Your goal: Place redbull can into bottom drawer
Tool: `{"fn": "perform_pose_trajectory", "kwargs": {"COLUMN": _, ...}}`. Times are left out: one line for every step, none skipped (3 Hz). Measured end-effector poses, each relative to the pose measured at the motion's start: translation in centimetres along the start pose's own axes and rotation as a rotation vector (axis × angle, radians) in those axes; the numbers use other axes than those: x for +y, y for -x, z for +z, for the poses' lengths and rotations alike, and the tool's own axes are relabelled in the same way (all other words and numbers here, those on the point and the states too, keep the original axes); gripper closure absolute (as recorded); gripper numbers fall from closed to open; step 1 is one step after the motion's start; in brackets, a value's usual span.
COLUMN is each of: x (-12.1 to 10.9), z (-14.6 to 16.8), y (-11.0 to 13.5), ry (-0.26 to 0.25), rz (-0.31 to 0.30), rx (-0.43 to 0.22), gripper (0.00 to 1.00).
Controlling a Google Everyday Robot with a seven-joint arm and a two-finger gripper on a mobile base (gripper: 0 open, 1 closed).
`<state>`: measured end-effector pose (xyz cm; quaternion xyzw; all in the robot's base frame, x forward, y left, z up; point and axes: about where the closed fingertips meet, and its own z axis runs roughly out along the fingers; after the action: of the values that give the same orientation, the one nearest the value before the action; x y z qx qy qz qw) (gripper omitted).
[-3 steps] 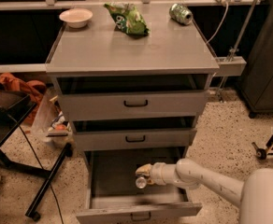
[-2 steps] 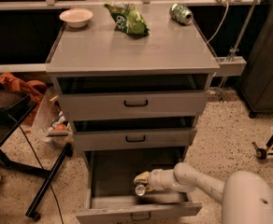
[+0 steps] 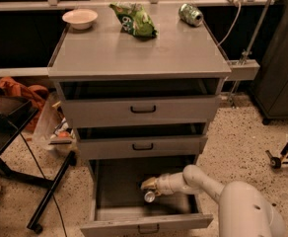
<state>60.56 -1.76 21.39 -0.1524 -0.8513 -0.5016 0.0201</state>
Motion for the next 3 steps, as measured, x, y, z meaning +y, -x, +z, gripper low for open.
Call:
{"fn": "perform_pose_trajectory", "kwargs": {"x": 0.7, "z": 0.1, "y": 1.0, "ry": -0.029, "rz": -0.097, "rx": -0.009, "gripper": 1.00}}
{"fn": "perform_pose_trajectory", "kwargs": {"x": -0.1, "z": 0.8, "y": 1.2, "ry": -0.089, "rz": -0.167, "rx": -0.008, "gripper": 1.00}}
{"fn": "perform_pose_trajectory", "kwargs": {"x": -1.0, "z": 1.8, "y": 1.4, "ry": -0.188, "rz": -0.234, "rx": -0.015, "gripper": 1.00}}
